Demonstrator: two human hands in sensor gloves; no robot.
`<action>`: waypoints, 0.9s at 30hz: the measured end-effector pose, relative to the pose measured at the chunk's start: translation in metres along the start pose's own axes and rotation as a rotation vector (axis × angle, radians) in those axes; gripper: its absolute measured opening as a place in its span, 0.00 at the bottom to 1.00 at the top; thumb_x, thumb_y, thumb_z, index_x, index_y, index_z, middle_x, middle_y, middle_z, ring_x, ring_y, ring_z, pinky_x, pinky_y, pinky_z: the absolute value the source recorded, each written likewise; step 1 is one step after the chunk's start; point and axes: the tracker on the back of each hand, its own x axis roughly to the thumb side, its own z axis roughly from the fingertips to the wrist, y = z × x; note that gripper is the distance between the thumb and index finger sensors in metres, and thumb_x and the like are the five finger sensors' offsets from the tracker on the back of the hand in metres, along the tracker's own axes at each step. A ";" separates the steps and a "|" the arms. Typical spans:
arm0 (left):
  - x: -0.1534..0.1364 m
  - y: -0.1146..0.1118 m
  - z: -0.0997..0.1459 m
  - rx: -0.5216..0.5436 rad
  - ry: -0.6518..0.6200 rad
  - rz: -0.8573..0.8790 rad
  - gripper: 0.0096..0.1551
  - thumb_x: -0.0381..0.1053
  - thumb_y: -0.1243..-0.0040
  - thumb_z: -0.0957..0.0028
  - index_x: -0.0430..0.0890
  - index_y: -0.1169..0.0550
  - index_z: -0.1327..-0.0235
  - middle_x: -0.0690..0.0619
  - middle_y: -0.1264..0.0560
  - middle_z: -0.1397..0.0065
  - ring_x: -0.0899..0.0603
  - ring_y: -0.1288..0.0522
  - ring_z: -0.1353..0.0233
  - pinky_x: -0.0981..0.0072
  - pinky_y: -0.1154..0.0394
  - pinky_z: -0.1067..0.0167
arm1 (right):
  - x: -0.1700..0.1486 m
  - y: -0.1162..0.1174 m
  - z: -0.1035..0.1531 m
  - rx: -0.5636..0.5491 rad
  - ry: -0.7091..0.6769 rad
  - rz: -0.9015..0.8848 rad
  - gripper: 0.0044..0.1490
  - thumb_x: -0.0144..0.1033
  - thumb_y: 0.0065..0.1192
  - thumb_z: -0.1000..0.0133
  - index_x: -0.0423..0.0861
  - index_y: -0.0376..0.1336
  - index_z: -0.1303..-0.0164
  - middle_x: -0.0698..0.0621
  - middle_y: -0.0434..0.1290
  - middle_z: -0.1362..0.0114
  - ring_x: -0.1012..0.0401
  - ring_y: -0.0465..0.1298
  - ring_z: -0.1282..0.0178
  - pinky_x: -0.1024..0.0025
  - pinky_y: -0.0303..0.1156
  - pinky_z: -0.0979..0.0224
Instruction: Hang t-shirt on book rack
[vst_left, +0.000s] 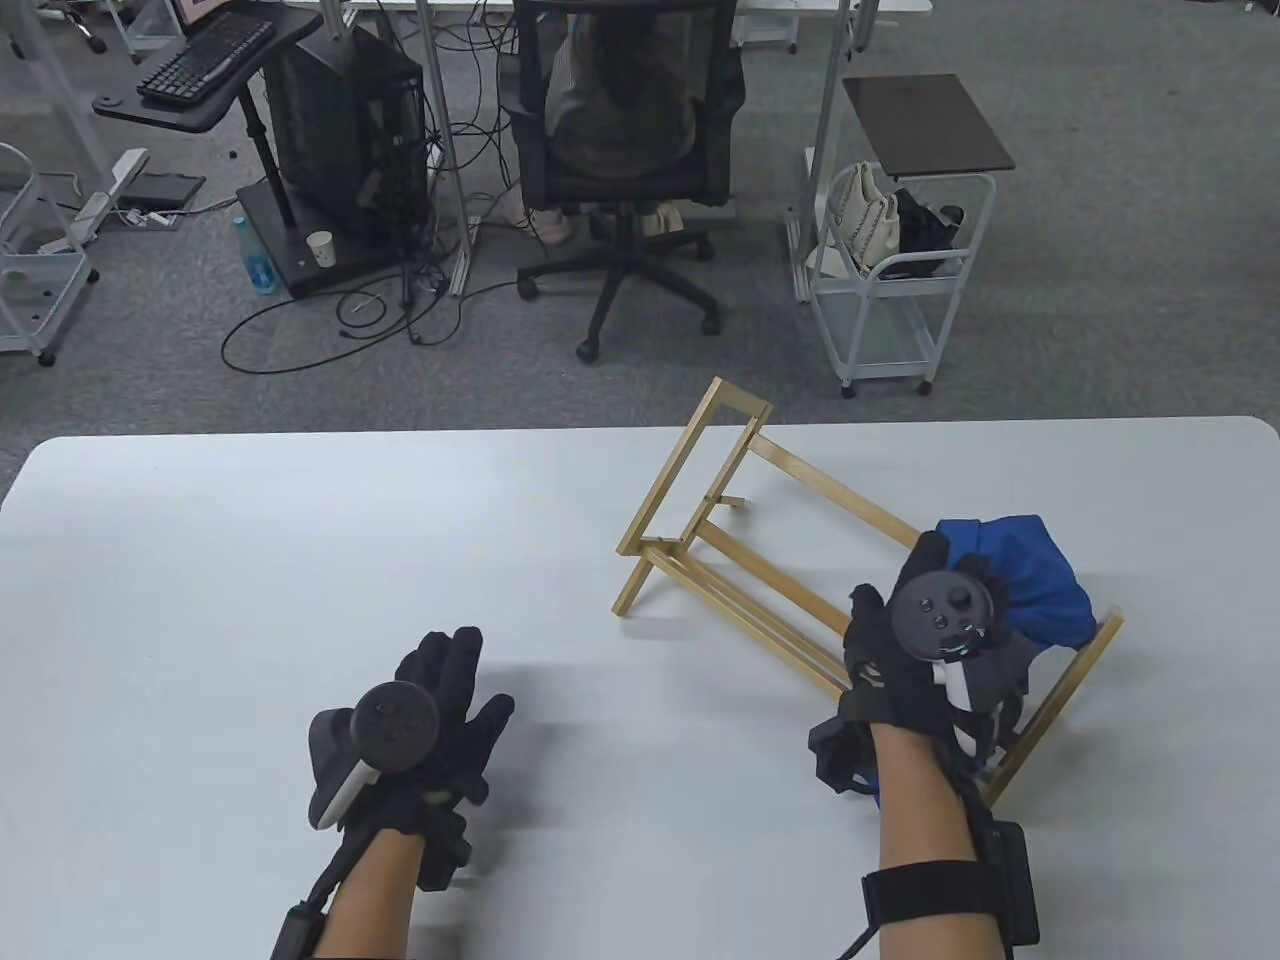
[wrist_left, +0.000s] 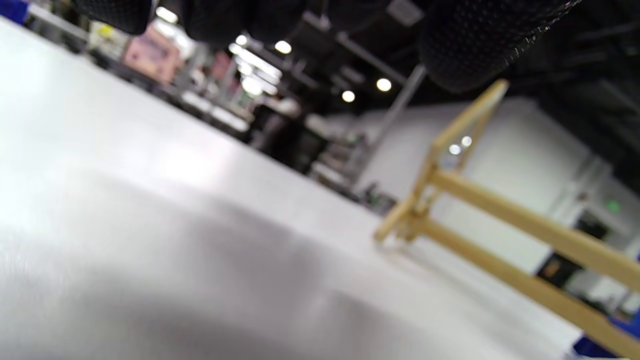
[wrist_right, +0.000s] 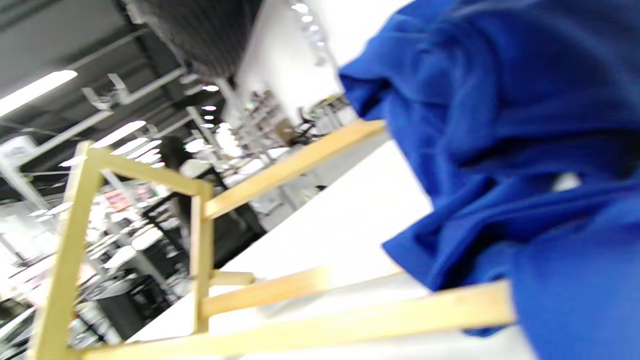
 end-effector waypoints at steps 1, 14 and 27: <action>0.002 0.002 0.001 0.005 -0.005 -0.011 0.44 0.70 0.47 0.36 0.60 0.50 0.14 0.41 0.49 0.11 0.29 0.47 0.14 0.28 0.44 0.26 | 0.004 0.002 0.004 -0.007 -0.028 0.023 0.47 0.45 0.60 0.34 0.51 0.38 0.13 0.36 0.36 0.14 0.35 0.35 0.15 0.28 0.39 0.22; 0.030 0.010 0.002 -0.011 -0.104 -0.144 0.45 0.73 0.49 0.36 0.60 0.49 0.13 0.41 0.49 0.10 0.30 0.49 0.12 0.26 0.46 0.26 | 0.028 0.062 0.059 -0.014 -0.447 0.230 0.45 0.51 0.59 0.35 0.53 0.44 0.13 0.39 0.42 0.12 0.39 0.38 0.13 0.30 0.38 0.21; 0.023 -0.006 -0.003 -0.078 -0.136 -0.267 0.50 0.78 0.54 0.40 0.60 0.56 0.13 0.42 0.57 0.09 0.30 0.61 0.13 0.26 0.55 0.26 | 0.011 0.111 0.065 0.170 -0.588 0.317 0.48 0.59 0.57 0.37 0.56 0.41 0.12 0.42 0.38 0.11 0.43 0.33 0.12 0.32 0.31 0.21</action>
